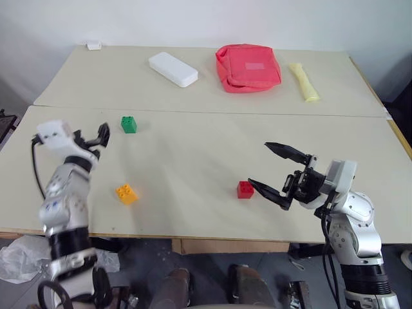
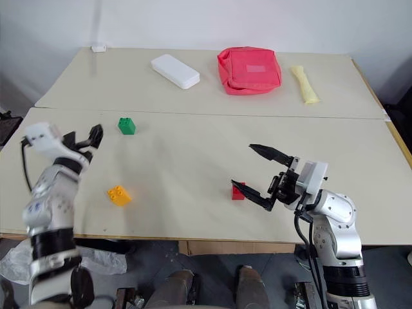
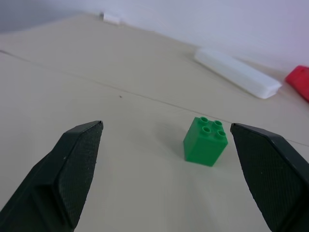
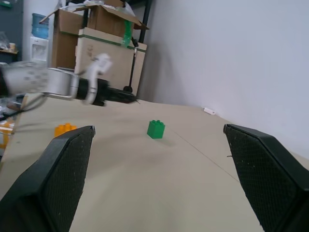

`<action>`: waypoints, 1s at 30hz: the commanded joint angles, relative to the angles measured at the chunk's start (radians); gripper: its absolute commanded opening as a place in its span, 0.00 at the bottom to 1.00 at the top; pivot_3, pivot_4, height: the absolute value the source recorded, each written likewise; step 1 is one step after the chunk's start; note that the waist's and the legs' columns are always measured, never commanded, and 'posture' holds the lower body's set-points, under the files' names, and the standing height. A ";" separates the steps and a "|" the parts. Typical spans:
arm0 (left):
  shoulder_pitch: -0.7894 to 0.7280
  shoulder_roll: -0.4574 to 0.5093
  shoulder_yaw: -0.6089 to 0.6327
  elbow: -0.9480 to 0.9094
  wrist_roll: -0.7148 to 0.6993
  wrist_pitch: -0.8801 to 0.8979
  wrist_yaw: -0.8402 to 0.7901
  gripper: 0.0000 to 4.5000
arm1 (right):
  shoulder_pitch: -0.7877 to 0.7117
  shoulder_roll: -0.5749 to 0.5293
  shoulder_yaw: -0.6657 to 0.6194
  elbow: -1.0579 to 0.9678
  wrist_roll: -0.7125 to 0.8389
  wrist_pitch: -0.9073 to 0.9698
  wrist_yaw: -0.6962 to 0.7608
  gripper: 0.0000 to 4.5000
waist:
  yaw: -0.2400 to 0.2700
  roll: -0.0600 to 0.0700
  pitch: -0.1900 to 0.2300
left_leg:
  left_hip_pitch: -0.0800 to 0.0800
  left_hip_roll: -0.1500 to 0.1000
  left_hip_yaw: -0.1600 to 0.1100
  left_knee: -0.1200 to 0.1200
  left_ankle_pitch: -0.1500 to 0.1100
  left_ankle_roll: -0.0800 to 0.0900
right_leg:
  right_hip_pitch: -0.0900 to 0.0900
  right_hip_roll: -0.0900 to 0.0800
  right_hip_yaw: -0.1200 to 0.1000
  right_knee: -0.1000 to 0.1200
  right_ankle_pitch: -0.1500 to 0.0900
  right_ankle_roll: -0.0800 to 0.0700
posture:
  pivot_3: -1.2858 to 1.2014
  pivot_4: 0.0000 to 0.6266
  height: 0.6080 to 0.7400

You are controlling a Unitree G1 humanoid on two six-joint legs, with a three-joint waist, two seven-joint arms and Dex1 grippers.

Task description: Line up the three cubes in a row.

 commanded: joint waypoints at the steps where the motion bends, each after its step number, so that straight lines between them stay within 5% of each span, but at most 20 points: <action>1: -0.082 0.022 -0.049 0.127 0.049 -0.051 -0.050 1.00 | 0.002 -0.019 0.007 -0.046 -0.006 -0.006 0.006 1.00 | -0.003 0.000 0.000 | 0.000 0.000 0.000 0.000 0.000 0.000 | 0.000 0.000 0.000 0.000 0.000 0.000 | 0.52 0.24 1.00; 15: -0.305 0.022 -0.133 0.502 0.167 -0.160 -0.065 1.00 | 0.075 -0.022 0.028 -0.087 -0.011 0.003 -0.011 1.00 | 0.000 0.000 0.000 | -0.001 0.001 0.000 0.002 -0.001 -0.001 | -0.001 0.001 0.000 0.000 0.000 0.000 | 0.52 0.24 1.00; 26: -0.338 0.041 -0.156 0.600 0.185 -0.199 -0.161 0.33 | 0.144 0.001 0.031 -0.007 -0.044 -0.121 0.015 1.00 | -0.002 0.000 0.000 | -0.002 0.002 0.001 0.002 -0.001 -0.001 | -0.001 0.002 0.000 0.000 0.000 0.000 | 0.52 0.24 1.00; 30: -0.340 0.087 -0.160 0.563 0.148 -0.263 -0.348 0.33 | 0.155 0.006 0.024 0.004 -0.049 -0.142 0.004 1.00 | -0.002 -0.001 0.000 | -0.002 0.001 0.001 0.002 -0.001 -0.001 | -0.001 0.002 0.000 0.000 0.000 0.000 | 0.52 0.24 1.00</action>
